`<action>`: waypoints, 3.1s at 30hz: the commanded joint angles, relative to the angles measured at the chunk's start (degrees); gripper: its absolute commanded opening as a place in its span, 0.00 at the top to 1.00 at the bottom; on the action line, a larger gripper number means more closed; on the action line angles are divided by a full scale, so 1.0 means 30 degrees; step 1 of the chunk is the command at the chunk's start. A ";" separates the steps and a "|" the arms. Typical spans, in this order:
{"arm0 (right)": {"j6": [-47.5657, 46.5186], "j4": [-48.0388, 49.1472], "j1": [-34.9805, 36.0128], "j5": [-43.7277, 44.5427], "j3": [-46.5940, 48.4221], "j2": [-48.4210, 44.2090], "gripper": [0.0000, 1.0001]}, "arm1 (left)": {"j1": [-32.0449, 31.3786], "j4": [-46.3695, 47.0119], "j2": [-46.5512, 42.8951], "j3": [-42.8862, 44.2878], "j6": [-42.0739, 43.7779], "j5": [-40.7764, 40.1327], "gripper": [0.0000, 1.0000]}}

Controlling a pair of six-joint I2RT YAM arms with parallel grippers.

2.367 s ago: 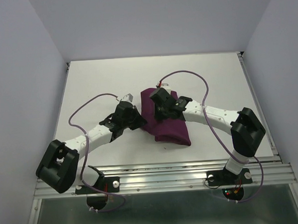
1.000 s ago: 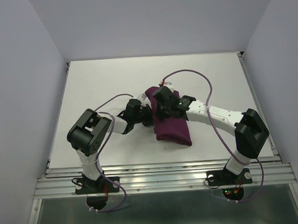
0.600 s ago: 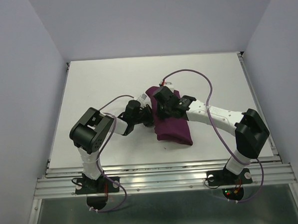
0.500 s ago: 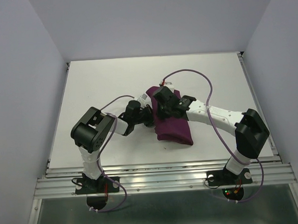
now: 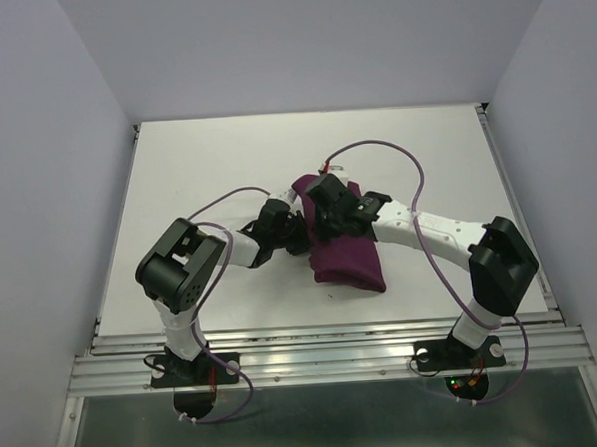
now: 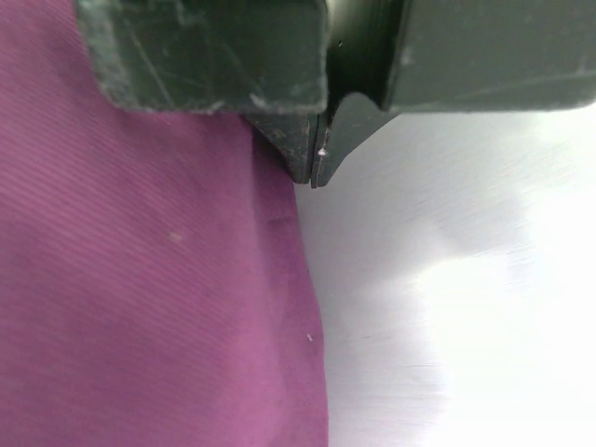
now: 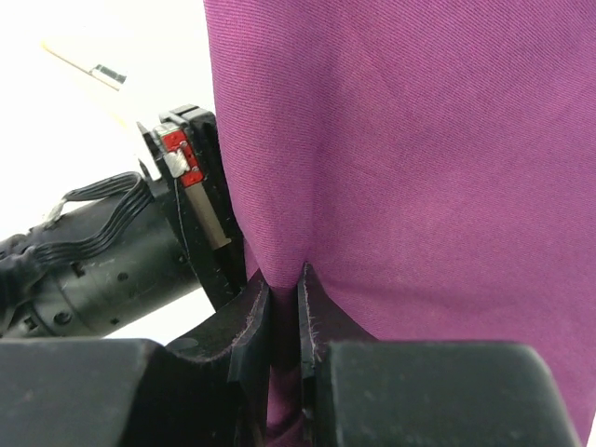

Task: Prepare the surgical pack
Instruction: Pack the surgical kit at the center of the board, then reset both arms

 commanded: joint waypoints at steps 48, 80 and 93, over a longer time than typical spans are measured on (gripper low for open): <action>-0.2092 0.2438 0.0177 -0.0394 0.1908 0.0718 0.36 | 0.2357 -1.1730 -0.9396 0.0572 0.4940 -0.6157 1.00; -0.0511 0.5249 0.0587 -0.7684 -0.4567 -0.1048 0.99 | 0.3294 -1.3163 -0.2767 0.8136 0.5761 -0.5038 1.00; -0.1590 0.3234 0.0384 -0.1673 -0.3372 -0.1388 0.63 | 0.3879 -1.4071 -0.8826 0.6497 0.5321 -0.6945 1.00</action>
